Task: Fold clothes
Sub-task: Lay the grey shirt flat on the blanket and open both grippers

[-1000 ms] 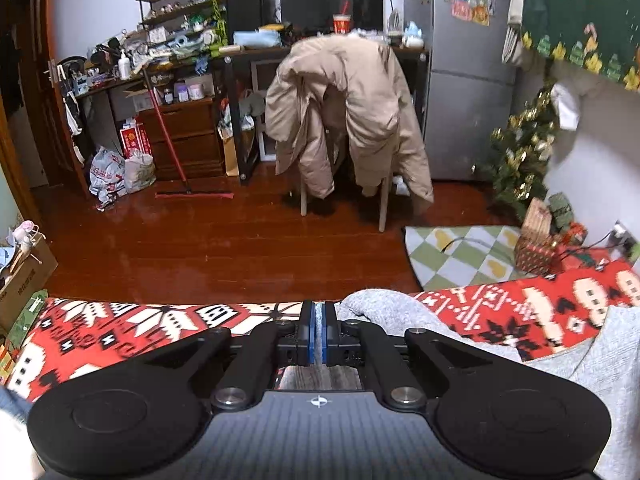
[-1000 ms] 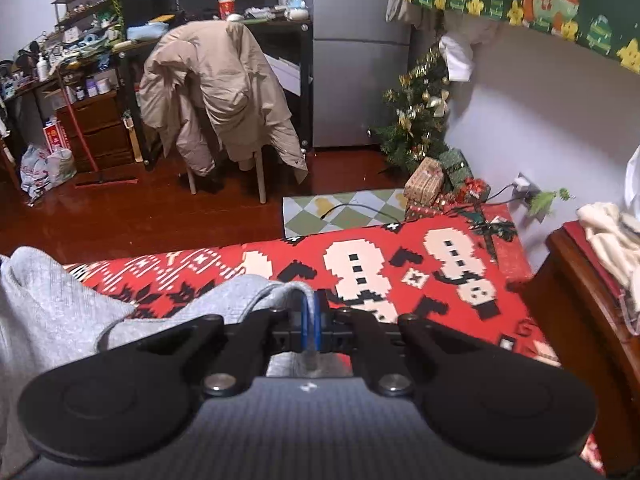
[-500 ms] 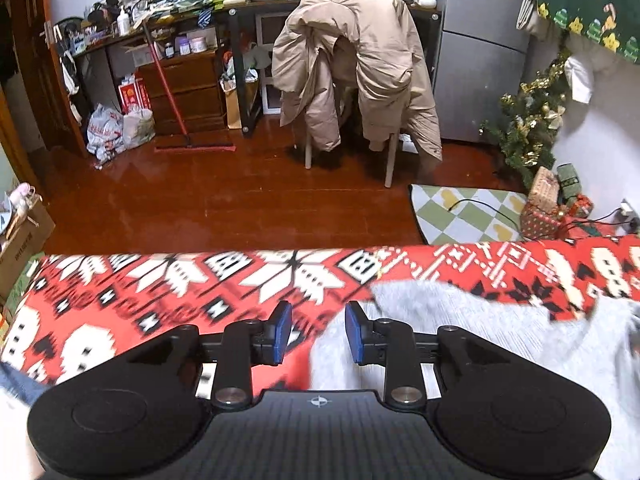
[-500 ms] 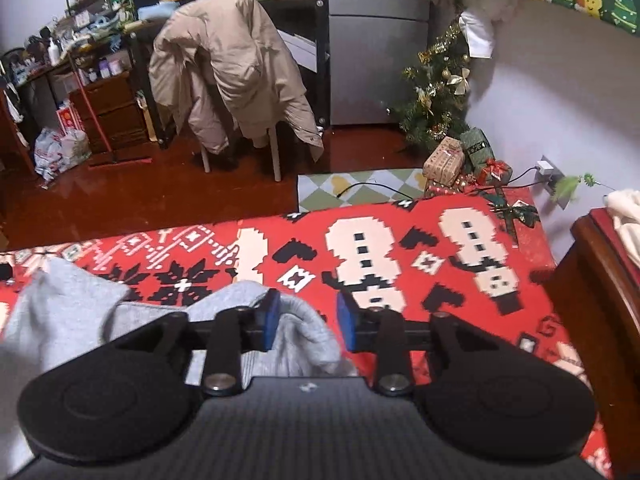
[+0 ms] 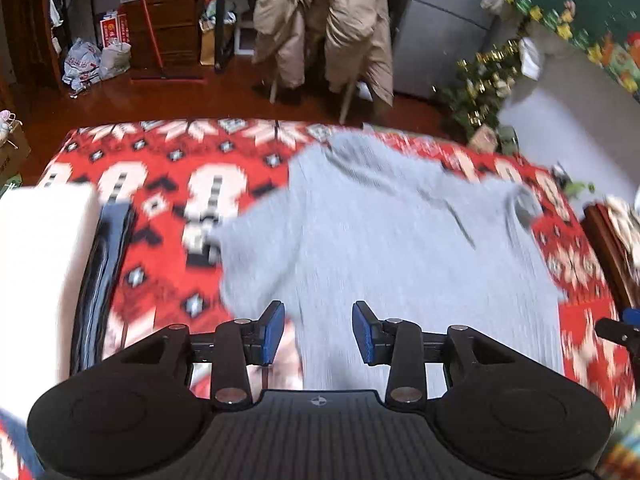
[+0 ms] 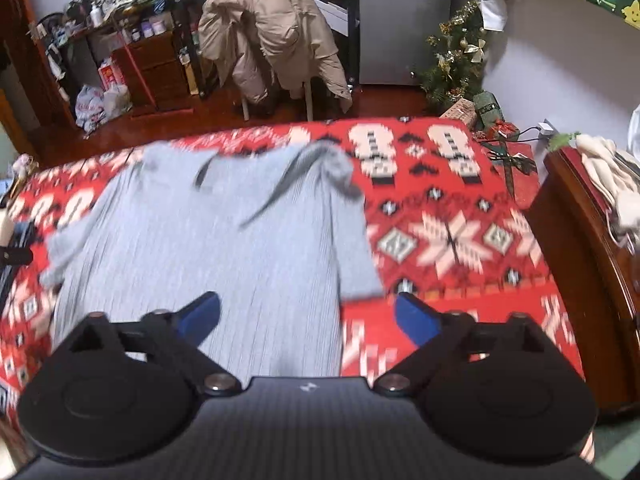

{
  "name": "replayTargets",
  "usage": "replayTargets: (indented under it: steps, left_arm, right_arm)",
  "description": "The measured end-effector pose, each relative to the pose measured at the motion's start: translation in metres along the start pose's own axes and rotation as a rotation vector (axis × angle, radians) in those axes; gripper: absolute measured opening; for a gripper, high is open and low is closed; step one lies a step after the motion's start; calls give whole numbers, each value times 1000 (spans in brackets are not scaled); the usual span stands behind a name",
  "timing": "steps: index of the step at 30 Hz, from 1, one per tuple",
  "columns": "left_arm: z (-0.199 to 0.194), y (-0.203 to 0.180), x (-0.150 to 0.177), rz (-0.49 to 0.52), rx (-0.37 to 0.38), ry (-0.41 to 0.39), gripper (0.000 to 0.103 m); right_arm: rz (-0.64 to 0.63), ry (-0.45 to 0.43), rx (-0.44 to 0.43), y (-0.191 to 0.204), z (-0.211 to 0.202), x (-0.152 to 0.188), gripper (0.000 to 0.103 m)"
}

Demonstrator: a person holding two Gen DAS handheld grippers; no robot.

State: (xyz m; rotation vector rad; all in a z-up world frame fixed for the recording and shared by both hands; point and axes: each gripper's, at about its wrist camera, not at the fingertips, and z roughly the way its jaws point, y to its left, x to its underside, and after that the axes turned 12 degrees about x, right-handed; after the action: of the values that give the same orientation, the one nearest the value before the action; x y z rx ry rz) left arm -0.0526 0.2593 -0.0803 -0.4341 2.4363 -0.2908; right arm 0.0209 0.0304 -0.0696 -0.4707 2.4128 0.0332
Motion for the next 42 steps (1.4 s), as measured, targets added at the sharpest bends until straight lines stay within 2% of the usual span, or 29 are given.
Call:
replayTargets:
  steps: [4, 8, 11, 13, 15, 18, 19, 20, 22, 26, 29, 30, 35, 38, 40, 42]
  left_arm:
    - [-6, -7, 34, 42, -22, 69, 37]
    - [-4, -1, 62, -1, 2, 155, 34]
    - [-2, 5, 75, -52, 21, 178, 29]
    - [2, 12, 79, -99, 37, 193, 29]
    - [6, 21, 83, -158, 61, 201, 28]
    - [14, 32, 91, -245, 114, 222, 19]
    - [16, 32, 93, -243, 111, 222, 16]
    - [18, 32, 95, -241, 109, 223, 10]
    - [21, 31, 100, -238, 106, 224, 9]
    - [23, 29, 100, -238, 136, 217, 9]
    - [24, 29, 101, -229, 139, 197, 8]
    - [23, 29, 101, -219, 129, 189, 4]
    - [16, 29, 102, -198, 72, 145, 3]
    - [9, 35, 102, -212, 48, 119, 3]
    - [6, 39, 102, -218, 35, 110, 3]
    - [2, 39, 102, -215, 20, 111, 3]
  right_arm:
    - [-11, 17, -8, 6, -19, 36, 102]
    - [51, 50, -16, 3, -29, 60, 102]
    - [152, 81, -102, -11, -31, 71, 101]
    - [214, 125, -135, -21, -28, 75, 89]
    - [258, 163, -151, -26, -24, 81, 83]
    - [283, 186, -152, -30, -18, 92, 68]
    - [290, 196, -153, -31, -15, 96, 59]
    - [296, 206, -153, -32, -13, 98, 56]
    - [306, 217, -149, -32, -9, 101, 44]
    - [349, 215, -141, -39, -4, 101, 44]
    - [334, 235, -125, -37, 1, 103, 44]
    - [328, 242, -120, -37, 2, 104, 44]
    - [262, 280, -63, -27, 14, 108, 41]
    - [257, 286, -58, -26, 21, 109, 28]
    - [243, 300, -77, -23, 24, 109, 5]
    - [196, 274, -35, -18, 18, 108, 5]
